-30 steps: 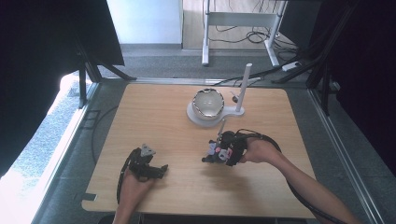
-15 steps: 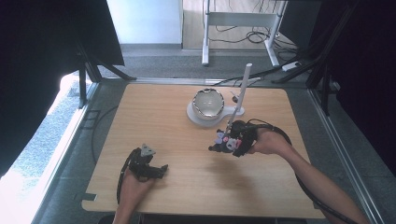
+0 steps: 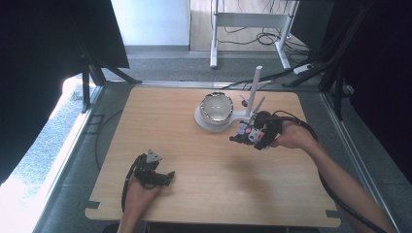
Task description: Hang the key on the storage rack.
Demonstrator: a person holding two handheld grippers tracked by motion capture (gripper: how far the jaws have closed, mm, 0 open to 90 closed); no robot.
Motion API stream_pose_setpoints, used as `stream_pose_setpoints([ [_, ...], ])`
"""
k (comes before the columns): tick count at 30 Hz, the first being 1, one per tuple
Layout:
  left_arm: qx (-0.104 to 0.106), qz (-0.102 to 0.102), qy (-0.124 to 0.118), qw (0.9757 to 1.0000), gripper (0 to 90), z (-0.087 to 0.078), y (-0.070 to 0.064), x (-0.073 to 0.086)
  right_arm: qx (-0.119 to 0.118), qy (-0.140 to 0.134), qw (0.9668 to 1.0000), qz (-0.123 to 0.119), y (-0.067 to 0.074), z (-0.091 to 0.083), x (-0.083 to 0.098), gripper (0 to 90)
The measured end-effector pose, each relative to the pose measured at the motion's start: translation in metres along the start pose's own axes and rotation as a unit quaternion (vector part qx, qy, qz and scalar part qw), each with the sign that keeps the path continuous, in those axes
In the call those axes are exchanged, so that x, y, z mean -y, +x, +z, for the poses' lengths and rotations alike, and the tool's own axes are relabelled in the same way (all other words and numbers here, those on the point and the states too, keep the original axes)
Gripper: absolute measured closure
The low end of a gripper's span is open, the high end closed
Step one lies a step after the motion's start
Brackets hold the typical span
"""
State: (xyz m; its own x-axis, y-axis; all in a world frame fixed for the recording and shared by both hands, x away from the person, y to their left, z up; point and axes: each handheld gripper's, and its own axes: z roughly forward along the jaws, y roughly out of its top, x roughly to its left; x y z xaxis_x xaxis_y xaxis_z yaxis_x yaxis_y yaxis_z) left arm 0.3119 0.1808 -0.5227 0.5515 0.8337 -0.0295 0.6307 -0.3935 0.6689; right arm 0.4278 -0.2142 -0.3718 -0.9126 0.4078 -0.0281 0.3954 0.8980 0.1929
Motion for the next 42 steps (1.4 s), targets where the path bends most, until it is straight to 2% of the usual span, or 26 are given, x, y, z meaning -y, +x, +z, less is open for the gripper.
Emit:
stream_pose_setpoints([
  [10, 0.0, -0.001, -0.001, 1.0, 2.7, 0.0, 0.0, 0.0, 0.014, -0.006, 0.9986, 0.051, -0.033, -0.019, 0.015, 44.7],
  [12, 0.0, -0.001, -0.001, 1.0, 2.7, 0.0, 0.0, 0.0, 0.013, -0.007, 0.9984, 0.054, -0.036, -0.02, 0.016, 44.7],
  [15, 0.0, -0.001, -0.001, 1.0, 2.7, 0.0, 0.0, 0.0, 0.016, -0.011, 0.9969, 0.076, -0.047, -0.026, 0.021, 44.7],
  [22, 0.0, -0.002, -0.001, 1.0, 2.7, 0.0, 0.0, 0.0, 0.024, -0.017, 0.9943, 0.102, -0.064, -0.038, 0.027, 44.7],
  [27, 0.0, -0.002, -0.001, 1.0, 2.7, 0.0, 0.0, 0.0, 0.036, -0.024, 0.9909, 0.128, -0.082, -0.053, 0.034, 44.7],
  [31, 0.0, -0.003, -0.001, 1.0, 2.7, 0.0, 0.0, 0.0, 0.04, -0.026, 0.9887, 0.142, -0.09, -0.059, 0.036, 44.7],
  [32, 0.0, -0.003, -0.001, 1.0, 2.7, 0.0, 0.0, 0.0, 0.046, -0.029, 0.9869, 0.152, -0.095, -0.063, 0.037, 44.7],
  [34, 0.0, -0.003, -0.001, 1.0, 2.7, 0.0, 0.0, 0.0, 0.047, -0.03, 0.9865, 0.154, -0.098, -0.065, 0.037, 44.6],
  [42, 0.001, -0.002, 0.001, 1.0, 2.7, 0.0, 0.0, 0.0, 0.066, -0.046, 0.9786, 0.189, -0.12, -0.083, 0.037, 44.7],
])
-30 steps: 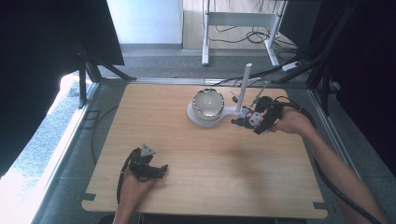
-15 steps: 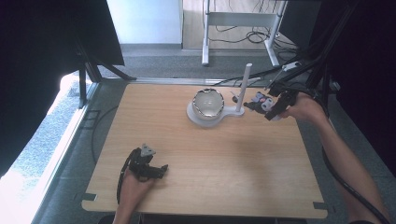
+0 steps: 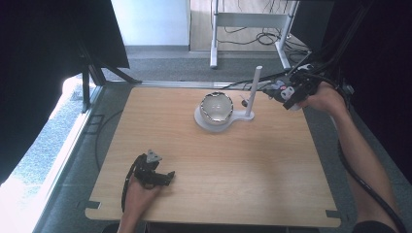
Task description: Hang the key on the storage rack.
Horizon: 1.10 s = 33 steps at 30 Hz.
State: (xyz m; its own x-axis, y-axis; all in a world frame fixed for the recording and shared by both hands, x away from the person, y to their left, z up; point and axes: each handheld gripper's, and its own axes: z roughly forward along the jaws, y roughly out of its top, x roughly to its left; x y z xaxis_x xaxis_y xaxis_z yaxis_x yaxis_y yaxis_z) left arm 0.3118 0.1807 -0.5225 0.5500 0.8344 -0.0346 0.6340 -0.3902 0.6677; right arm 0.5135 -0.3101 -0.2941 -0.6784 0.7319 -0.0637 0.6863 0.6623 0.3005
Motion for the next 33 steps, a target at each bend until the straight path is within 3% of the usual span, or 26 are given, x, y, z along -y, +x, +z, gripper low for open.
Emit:
stream_pose_setpoints([
  [11, 0.0, 0.0, 0.0, 1.0, 2.7, 0.0, 0.0, 0.0, 0.02, -0.018, 0.9994, 0.023, -0.014, -0.013, -0.015, 44.7],
  [19, 0.0, 0.001, 0.0, 1.0, 2.7, 0.0, 0.0, 0.0, 0.022, -0.03, 0.9987, 0.036, -0.021, -0.014, -0.022, 44.7],
  [33, -0.001, 0.0, 0.0, 1.0, 2.7, 0.0, 0.0, 0.0, -0.011, -0.038, 0.9992, 0.001, 0.003, -0.01, -0.031, 44.7],
])
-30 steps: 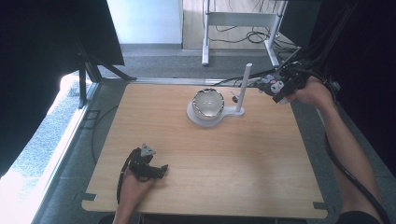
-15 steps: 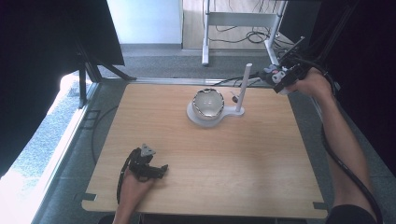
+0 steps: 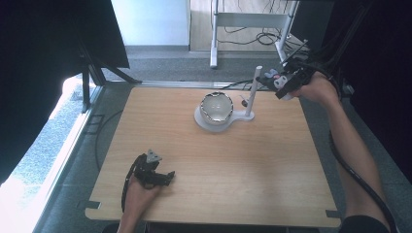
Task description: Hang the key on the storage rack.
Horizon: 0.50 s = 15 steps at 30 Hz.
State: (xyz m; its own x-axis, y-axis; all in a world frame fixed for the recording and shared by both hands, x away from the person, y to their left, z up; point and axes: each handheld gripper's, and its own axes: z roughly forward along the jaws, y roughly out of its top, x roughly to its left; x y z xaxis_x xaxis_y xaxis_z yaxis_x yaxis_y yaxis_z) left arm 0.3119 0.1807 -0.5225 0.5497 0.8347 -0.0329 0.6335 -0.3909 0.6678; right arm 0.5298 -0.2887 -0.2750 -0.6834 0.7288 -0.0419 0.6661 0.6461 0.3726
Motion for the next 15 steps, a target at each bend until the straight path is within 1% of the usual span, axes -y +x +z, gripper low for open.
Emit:
stream_pose_setpoints([
  [2, 0.0, 0.0, 0.0, 1.0, 2.7, 0.0, 0.0, 0.0, -0.001, 0.001, 1.0, -0.003, 0.002, 0.002, 0.0, 44.7],
  [5, 0.001, -0.001, 0.0, 1.0, 2.7, 0.0, 0.0, 0.0, -0.016, 0.008, 0.9998, -0.012, 0.009, 0.011, 0.001, 44.6],
  [6, 0.001, -0.001, 0.0, 1.0, 2.7, 0.0, 0.0, 0.0, -0.016, 0.008, 0.9998, -0.012, 0.009, 0.011, 0.001, 44.6],
  [8, 0.001, 0.0, 0.0, 1.0, 2.7, 0.0, 0.0, 0.0, -0.025, 0.014, 0.9995, -0.017, 0.013, 0.018, 0.002, 44.5],
  [10, 0.001, 0.0, 0.0, 1.0, 2.7, 0.0, 0.0, 0.0, -0.027, 0.015, 0.9994, -0.018, 0.014, 0.02, 0.003, 44.4],
  [11, 0.0, 0.0, 0.0, 1.0, 2.7, 0.0, 0.0, 0.0, -0.034, 0.015, 0.9991, -0.02, 0.015, 0.025, 0.005, 44.3],
  [15, 0.0, -0.001, -0.001, 1.0, 2.7, 0.0, 0.0, 0.0, -0.042, 0.022, 0.9988, -0.014, 0.015, 0.035, 0.01, 44.3],
])
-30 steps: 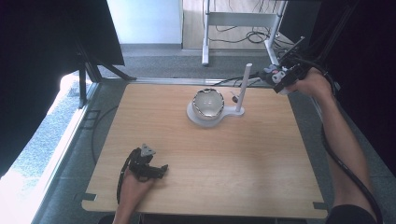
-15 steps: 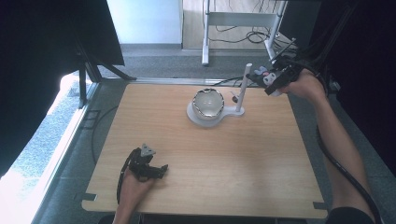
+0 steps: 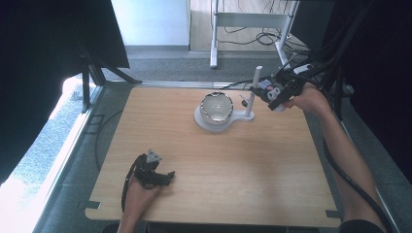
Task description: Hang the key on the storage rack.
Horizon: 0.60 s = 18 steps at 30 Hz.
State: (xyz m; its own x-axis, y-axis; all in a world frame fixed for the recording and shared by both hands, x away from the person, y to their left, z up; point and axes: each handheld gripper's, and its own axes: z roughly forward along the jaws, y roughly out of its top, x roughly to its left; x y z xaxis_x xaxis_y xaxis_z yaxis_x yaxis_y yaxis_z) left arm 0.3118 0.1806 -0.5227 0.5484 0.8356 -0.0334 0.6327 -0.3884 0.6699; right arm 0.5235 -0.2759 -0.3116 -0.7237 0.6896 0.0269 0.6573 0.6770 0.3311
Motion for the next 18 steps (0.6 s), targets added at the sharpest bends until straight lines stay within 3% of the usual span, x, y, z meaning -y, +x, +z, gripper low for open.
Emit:
stream_pose_setpoints([
  [11, 0.0, 0.001, 0.0, 1.0, 2.7, 0.0, 0.0, 0.0, -0.001, 0.02, 0.9996, 0.02, -0.011, 0.028, 0.013, 44.1],
  [18, 0.0, 0.002, 0.001, 1.0, 2.7, 0.0, 0.0, 0.0, 0.002, 0.01, 0.9996, 0.027, -0.015, 0.041, 0.014, 43.9],
])
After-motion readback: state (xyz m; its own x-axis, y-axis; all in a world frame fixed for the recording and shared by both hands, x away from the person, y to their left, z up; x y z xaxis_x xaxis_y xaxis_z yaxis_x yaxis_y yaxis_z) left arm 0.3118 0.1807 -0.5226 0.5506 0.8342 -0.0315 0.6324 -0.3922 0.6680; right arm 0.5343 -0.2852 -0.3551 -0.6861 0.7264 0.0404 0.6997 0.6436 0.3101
